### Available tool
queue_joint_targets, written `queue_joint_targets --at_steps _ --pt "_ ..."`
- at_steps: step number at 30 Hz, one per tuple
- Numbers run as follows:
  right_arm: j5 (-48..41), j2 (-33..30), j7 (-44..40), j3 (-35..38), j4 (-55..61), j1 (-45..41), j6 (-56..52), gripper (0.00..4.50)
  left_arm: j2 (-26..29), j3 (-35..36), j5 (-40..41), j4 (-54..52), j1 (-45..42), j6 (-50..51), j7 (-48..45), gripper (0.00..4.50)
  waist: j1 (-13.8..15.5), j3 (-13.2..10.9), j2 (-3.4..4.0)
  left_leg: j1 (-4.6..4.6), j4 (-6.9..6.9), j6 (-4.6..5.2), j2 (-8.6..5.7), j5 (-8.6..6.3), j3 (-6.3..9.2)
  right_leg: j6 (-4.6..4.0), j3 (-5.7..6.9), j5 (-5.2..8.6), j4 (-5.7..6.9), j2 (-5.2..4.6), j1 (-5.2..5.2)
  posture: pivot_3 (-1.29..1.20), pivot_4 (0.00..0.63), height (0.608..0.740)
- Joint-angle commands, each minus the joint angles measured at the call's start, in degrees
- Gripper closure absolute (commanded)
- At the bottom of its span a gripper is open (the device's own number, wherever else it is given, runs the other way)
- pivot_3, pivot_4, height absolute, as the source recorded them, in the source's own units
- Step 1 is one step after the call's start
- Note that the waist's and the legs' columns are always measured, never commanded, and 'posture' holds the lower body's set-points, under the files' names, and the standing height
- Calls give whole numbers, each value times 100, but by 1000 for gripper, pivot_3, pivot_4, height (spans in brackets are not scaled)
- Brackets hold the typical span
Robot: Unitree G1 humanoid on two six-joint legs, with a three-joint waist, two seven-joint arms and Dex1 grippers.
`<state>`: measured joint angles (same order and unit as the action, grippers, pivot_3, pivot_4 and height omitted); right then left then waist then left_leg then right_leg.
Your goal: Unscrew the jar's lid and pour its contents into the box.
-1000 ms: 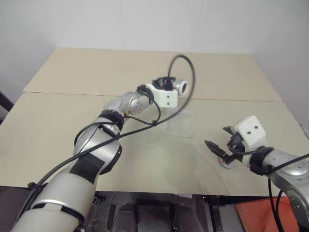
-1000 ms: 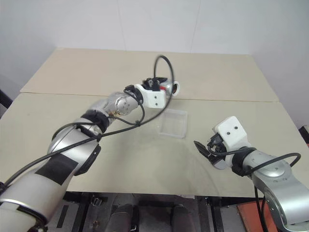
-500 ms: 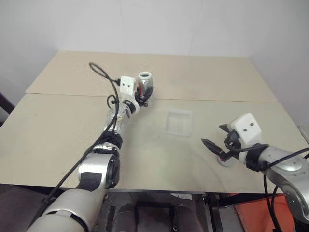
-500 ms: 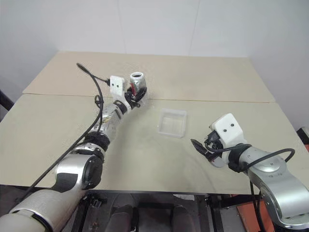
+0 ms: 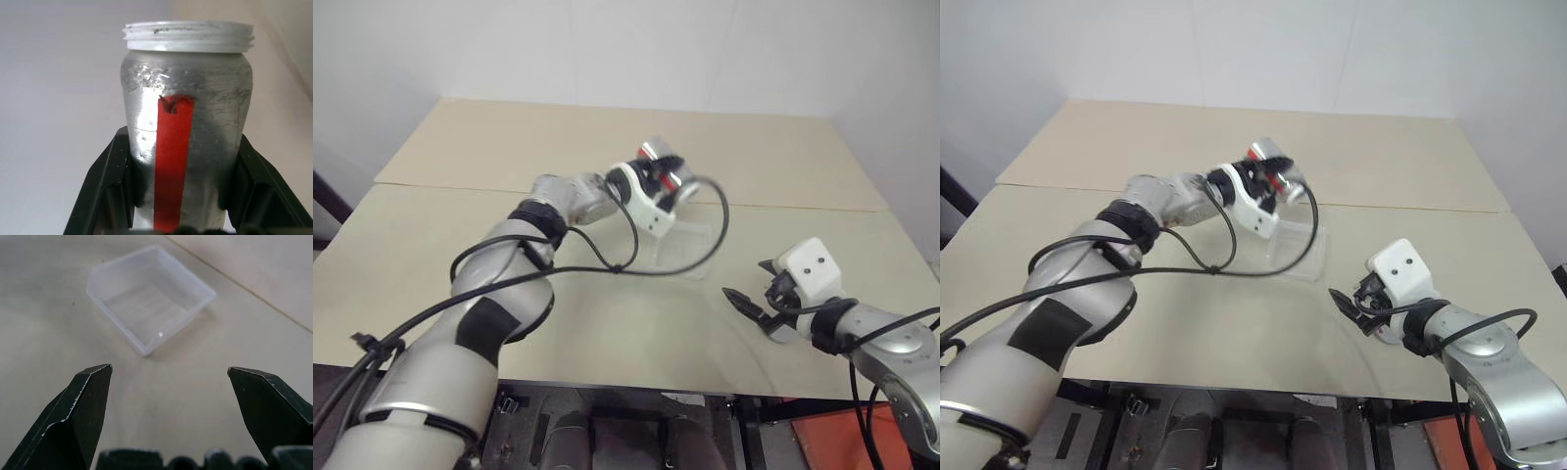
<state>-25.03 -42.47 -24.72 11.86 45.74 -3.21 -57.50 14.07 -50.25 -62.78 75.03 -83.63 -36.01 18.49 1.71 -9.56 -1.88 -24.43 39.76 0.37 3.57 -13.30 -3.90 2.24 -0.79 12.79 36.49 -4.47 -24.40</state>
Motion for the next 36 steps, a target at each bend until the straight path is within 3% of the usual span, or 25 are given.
queue_joint_targets --at_steps 1,6,17,20,25,28,33,36 --pt "24 18 126 285 369 85 15 36 -176 -785 -827 196 -416 344 853 2549 -39 -1 -2 -2 0 0 2 0 0 0 -1 0 2 1 -4 0 150 740" --pt "-13 85 225 436 584 286 -90 36 -226 -1082 -1058 348 -573 390 1169 2549 -71 -1 -2 -26 2 0 3 0 0 -1 -3 0 13 1 -32 0 150 740" --pt "9 63 223 433 546 315 -118 36 -186 -697 -560 404 -407 241 896 2549 -87 -1 -2 -30 3 -1 1 1 0 -1 -4 1 18 -1 -39 0 150 740" --pt "43 19 198 374 461 257 -74 36 -142 165 385 439 -187 -56 117 2549 -92 -1 -2 -30 4 -1 2 1 -1 -1 -5 0 21 -1 -39 0 150 740" --pt "21 -3 161 332 415 158 -50 36 -318 3181 3711 308 742 24 -2995 2549 -118 1 1 -26 8 -1 6 2 -4 -4 -6 0 29 -1 -41 0 150 740" --pt "25 -21 122 342 396 156 -45 36 -411 4305 4941 52 1139 509 -4010 2549 -119 1 1 -26 10 -1 7 3 -3 -5 -5 0 35 1 -42 0 150 740" --pt "10 -12 81 259 326 28 -28 36 -618 5450 6504 -823 1989 974 -5377 2549 -117 2 3 -21 14 -1 6 3 -1 -4 -5 0 38 1 -33 0 150 740" --pt "23 -2 84 181 268 -37 -17 36 -754 5607 6806 -1531 2552 1176 -5360 2549 -110 2 3 -11 14 -1 6 3 3 -4 -2 0 35 1 -19 0 150 740"
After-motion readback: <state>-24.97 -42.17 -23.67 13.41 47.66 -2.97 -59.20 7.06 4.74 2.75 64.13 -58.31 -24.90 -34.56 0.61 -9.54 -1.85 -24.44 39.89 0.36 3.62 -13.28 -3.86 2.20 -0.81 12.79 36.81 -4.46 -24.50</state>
